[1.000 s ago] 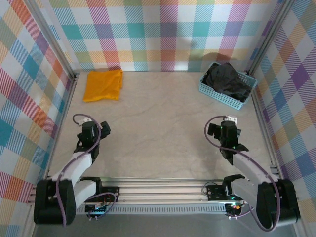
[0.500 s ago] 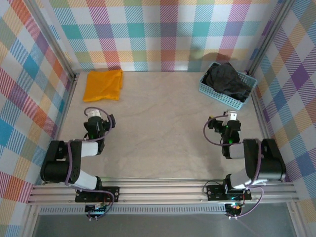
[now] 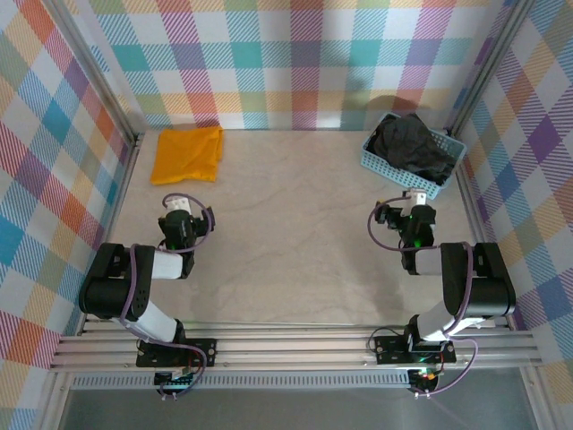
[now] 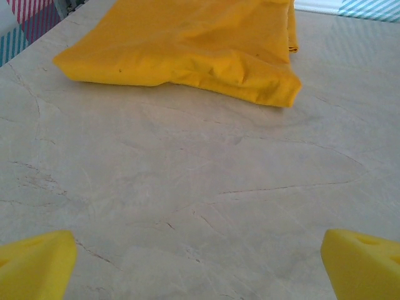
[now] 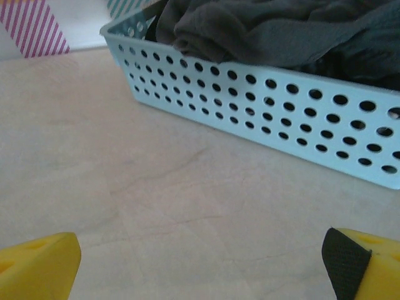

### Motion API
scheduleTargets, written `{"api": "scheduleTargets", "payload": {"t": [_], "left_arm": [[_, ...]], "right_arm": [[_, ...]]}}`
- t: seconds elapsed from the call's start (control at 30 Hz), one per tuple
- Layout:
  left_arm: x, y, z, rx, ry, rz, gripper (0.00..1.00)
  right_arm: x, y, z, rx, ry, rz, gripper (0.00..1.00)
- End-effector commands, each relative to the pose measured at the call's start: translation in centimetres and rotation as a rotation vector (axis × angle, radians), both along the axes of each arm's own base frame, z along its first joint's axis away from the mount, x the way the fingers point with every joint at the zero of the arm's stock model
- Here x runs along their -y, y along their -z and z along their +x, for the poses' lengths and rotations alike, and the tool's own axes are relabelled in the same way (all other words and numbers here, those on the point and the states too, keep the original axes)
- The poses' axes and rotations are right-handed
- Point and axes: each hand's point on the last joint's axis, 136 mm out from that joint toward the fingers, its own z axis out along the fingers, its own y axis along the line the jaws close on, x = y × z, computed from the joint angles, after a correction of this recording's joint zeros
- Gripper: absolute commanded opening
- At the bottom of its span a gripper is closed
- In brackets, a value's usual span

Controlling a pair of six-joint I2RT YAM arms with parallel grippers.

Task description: Fold and stack the t-shirts

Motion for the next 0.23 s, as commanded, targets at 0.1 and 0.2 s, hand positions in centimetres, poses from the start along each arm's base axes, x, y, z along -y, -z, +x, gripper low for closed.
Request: {"api": "scheduleTargets", "payload": {"t": [0.1, 0.2], "left_arm": [[0.32, -0.43, 0.28, 0.006, 0.006, 0.026, 1.00], [0.35, -0.43, 0.28, 0.006, 0.008, 0.027, 1.00]], "right_arm": [[-0.74, -0.09, 0.22, -0.009, -0.042, -0.015, 1.00], [-0.78, -0.15, 0.09, -0.005, -0.045, -0.016, 1.00]]}}
